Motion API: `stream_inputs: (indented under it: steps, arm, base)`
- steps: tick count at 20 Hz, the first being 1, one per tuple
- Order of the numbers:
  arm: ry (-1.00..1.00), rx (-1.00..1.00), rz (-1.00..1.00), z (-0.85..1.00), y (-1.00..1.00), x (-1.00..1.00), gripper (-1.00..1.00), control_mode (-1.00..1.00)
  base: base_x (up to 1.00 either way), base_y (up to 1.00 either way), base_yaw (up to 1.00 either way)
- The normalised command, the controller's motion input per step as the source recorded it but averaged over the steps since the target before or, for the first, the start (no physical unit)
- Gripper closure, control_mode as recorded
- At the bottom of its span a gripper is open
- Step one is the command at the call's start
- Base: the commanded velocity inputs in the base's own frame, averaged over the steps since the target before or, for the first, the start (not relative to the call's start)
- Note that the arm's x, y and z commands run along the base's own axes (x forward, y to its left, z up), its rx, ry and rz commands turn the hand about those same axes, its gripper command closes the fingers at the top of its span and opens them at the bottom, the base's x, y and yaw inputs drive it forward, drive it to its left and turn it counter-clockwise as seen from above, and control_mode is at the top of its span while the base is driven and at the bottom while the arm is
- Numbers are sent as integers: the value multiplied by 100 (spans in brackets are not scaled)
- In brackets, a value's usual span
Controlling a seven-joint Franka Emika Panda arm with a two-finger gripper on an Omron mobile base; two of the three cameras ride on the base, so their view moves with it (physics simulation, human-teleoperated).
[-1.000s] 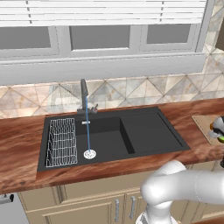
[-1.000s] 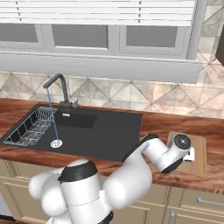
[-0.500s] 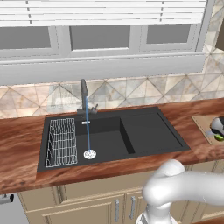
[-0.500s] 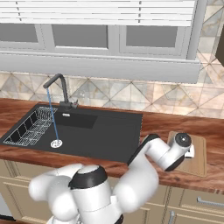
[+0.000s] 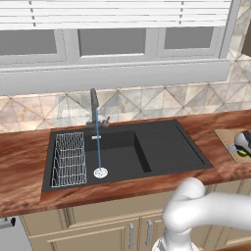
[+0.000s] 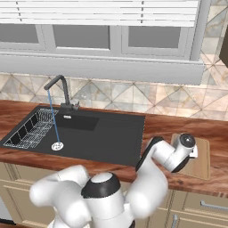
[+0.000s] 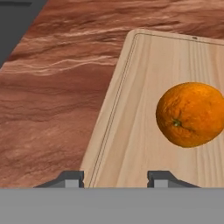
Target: Pick the kiwi, tangerine from the sink and place them on the cutting board to airdry. Then turn off the sink faucet.
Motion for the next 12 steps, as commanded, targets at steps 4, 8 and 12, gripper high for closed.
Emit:
stream_inputs:
  steps: [4, 8, 12]
  arm:
    - [0, 1, 3, -20, -22, 11, 100, -100]
    - [0, 1, 4, -22, -26, 11, 100, -100]
    - [0, 1, 4, -19, -20, 9, 100, -100]
  base:
    - [0, 0, 0]
    - [0, 0, 0]
    - [0, 0, 0]
